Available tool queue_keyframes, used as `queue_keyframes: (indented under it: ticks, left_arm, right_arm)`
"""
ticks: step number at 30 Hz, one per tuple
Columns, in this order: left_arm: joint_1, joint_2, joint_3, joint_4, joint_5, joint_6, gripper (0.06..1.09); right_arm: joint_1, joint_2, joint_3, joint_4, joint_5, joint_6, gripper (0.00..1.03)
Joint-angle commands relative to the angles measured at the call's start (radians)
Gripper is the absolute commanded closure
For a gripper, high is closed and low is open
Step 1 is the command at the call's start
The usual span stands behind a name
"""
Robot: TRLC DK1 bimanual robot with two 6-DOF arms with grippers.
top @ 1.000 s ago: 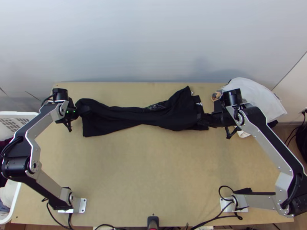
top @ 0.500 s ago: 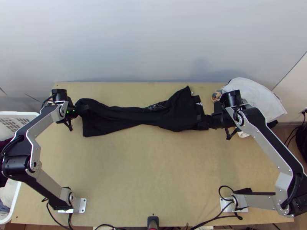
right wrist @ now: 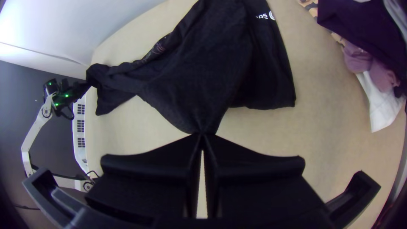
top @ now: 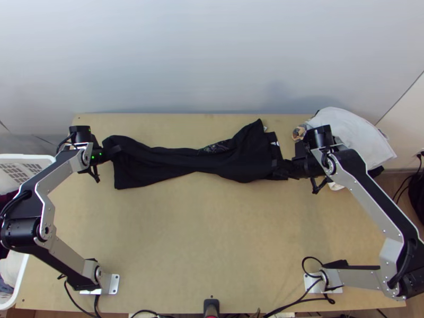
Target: Fold the t-shirt
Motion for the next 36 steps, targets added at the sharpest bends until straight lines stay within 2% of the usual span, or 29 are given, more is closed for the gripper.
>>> queue_keyframes:
  ticks: [1,9,14,23,27,33,36]
  left_arm:
    - [0.017,-0.039,0.038,-0.041,-0.004,0.003,1.04]
    - [0.043,-0.123,0.272,-0.262,0.015,-0.007,1.04]
    - [0.044,-0.180,0.405,-0.385,0.018,-0.012,1.04]
    - [0.097,-0.266,0.700,-0.595,0.047,-0.041,1.04]
    - [0.126,-0.307,0.867,-0.691,0.055,-0.061,1.05]
    - [0.136,-0.361,1.115,-0.853,0.116,-0.043,1.05]
    - [0.133,-0.453,1.128,-0.839,0.130,-0.001,1.05]
  right_arm:
    - [0.003,0.005,0.029,0.001,0.000,0.000,1.00]
    - [-0.039,-0.013,0.155,-0.019,0.002,0.005,1.00]
    - [-0.066,-0.041,0.307,-0.070,0.022,0.010,1.00]
    - [-0.085,-0.041,0.730,-0.208,0.170,-0.004,1.00]
    - [-0.074,-0.050,0.887,-0.265,0.256,-0.038,1.00]
    - [-0.069,-0.139,0.997,-0.263,0.319,-0.093,1.00]
    - [-0.076,-0.182,1.033,-0.268,0.350,-0.125,1.00]
